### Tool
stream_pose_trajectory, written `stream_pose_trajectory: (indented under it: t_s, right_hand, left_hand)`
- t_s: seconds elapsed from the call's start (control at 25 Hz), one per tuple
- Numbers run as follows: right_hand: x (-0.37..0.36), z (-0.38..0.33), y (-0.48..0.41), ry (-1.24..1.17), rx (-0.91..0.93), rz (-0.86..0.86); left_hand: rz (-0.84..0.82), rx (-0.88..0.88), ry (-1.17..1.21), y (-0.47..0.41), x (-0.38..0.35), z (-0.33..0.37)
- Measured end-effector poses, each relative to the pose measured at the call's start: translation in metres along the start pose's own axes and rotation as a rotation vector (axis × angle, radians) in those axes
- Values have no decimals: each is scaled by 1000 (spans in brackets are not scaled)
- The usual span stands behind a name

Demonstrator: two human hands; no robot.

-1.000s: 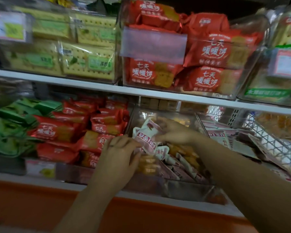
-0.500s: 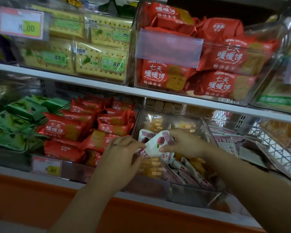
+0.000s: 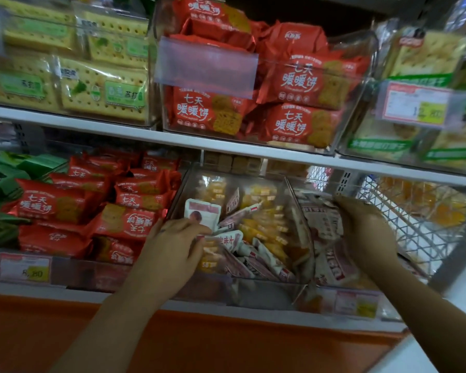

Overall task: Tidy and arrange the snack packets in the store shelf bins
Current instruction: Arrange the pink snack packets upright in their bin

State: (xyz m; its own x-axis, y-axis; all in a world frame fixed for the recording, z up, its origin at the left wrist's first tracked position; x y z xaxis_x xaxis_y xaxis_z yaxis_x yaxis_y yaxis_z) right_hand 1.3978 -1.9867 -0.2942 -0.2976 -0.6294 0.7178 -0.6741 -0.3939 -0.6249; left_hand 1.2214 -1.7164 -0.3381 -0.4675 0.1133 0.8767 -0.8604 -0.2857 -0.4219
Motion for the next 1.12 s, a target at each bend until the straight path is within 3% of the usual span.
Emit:
stream_pose_trajectory:
  t_s: [0.12,0.24,0.32,0.44,0.52,1.12]
  right_hand:
    - [-3,-2,-6,-83,-4,-223]
    - [-5,-38,-13,-274,6,-307]
    - [-16,-71,-15,-368,72,-506]
    - [-46,-108,-11,-303,204,-893]
    - [-65,-111,-6,-162,256,-1032]
    - [-72,-125,-5,138,340,-1036]
  left_hand:
    - [-8,15,34,0,-1,2]
    - [-24,10,99,1,0,2]
    - [-42,5,108,1,2,3]
    - [-58,-5,138,2,3,1]
    - [-65,-14,146,3,4,0]
    - [-78,-42,149,6,-3,-7]
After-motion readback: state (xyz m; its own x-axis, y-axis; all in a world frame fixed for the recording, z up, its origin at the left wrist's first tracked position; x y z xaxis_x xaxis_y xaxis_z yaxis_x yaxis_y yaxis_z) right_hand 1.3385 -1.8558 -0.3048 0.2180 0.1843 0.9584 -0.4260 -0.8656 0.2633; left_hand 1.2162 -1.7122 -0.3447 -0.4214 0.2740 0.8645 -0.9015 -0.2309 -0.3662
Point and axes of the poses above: each hand's wrist, its own y-axis away from the middle knuckle, its own x-axis out of the back of the hand, z = x × y, the point moved 3 cm from there along -y, towards the middle knuckle, and after that the axes turned 12 degrees about -y, right-handed, at the moved point
